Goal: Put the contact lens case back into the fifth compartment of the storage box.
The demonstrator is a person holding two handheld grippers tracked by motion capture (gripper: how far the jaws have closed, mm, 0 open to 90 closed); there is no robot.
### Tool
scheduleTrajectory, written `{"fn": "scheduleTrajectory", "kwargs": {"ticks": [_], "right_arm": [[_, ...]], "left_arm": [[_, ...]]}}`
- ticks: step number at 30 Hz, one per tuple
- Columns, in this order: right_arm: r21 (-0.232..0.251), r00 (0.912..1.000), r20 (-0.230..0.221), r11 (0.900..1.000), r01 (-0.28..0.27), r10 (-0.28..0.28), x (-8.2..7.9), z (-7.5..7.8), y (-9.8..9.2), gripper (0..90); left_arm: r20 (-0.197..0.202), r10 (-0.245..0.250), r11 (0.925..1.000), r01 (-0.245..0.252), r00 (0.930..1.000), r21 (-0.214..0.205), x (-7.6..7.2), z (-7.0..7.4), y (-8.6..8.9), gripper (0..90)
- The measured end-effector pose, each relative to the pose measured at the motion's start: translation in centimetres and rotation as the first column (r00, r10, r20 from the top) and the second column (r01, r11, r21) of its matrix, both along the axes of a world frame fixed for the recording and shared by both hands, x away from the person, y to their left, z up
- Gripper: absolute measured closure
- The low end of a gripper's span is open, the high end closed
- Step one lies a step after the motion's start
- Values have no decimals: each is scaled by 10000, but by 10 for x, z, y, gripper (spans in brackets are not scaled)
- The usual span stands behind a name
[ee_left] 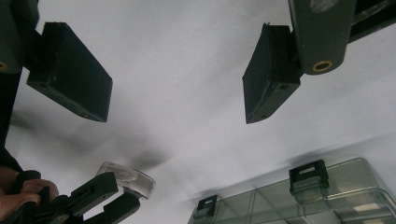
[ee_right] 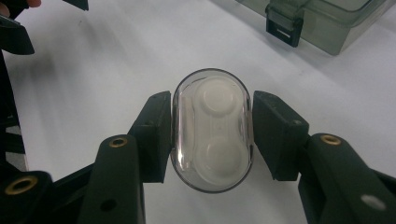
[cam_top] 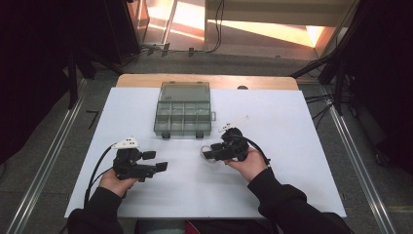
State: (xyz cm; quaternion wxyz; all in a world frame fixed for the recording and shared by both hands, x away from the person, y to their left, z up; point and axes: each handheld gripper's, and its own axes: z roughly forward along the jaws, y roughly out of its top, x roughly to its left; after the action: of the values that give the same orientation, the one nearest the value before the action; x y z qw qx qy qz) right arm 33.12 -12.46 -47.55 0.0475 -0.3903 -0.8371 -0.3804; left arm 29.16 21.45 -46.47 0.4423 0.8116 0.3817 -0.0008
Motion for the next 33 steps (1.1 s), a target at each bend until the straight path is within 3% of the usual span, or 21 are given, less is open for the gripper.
{"fn": "scheduleTrajectory", "kwargs": {"ticks": [13,18,33], "right_arm": [[98,9996,-74,9996,255,-254,6,6,3,476],[25,9998,95,9999,152,-152,7,8,6,476],[-4,9998,-43,9998,197,-197,15,13,15,476]], "left_arm": [[-13,-173,9998,173,9998,-20,5,0,-5,244],[10,-197,9998,197,9998,-55,7,0,-7,244],[149,-323,9995,322,9994,59,15,2,-9,244]]}}
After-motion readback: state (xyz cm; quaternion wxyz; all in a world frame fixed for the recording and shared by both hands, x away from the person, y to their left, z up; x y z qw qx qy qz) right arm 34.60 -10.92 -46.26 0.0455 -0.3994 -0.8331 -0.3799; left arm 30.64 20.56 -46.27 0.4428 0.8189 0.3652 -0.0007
